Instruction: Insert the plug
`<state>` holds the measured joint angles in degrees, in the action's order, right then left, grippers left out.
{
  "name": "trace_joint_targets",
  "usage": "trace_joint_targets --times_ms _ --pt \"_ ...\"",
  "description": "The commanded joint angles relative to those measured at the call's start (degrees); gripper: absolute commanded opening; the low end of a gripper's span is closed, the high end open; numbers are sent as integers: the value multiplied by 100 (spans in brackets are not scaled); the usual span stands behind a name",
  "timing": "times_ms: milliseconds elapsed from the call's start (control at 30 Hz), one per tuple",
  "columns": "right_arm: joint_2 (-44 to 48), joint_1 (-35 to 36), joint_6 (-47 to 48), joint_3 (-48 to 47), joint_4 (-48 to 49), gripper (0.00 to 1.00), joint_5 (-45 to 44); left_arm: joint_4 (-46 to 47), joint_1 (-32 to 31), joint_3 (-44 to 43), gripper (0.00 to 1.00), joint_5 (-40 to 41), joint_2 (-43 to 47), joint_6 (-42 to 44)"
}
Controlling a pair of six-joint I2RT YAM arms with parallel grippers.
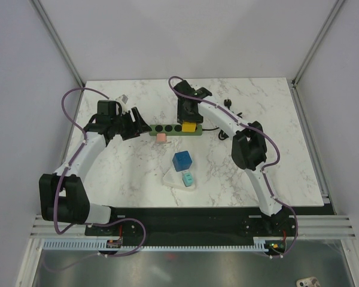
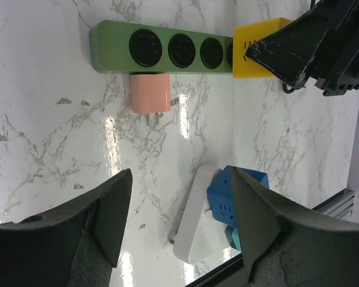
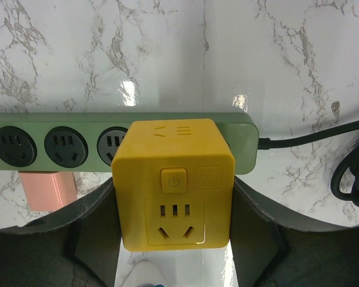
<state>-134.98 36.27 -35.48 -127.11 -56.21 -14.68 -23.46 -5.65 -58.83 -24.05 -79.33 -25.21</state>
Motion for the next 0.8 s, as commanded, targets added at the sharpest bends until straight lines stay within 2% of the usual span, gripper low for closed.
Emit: trace_joint_targets --times_ms 0,167,300,367,500,767 --pt "-512 38 -213 327 22 0 26 158 -15 38 73 41 190 69" --pt "-933 12 24 -86 -127 0 158 158 -15 38 73 41 207 69" --pt "-1075 20 50 63 -110 0 -44 184 -15 38 73 59 207 69" --pt "-1031 82 24 309 39 0 -96 167 -15 21 73 67 199 60" --pt "-532 354 -142 879 460 0 -824 184 -15 20 73 102 190 52" --pt "612 855 -538 2786 2261 0 -2521 237 -15 38 73 111 163 -1"
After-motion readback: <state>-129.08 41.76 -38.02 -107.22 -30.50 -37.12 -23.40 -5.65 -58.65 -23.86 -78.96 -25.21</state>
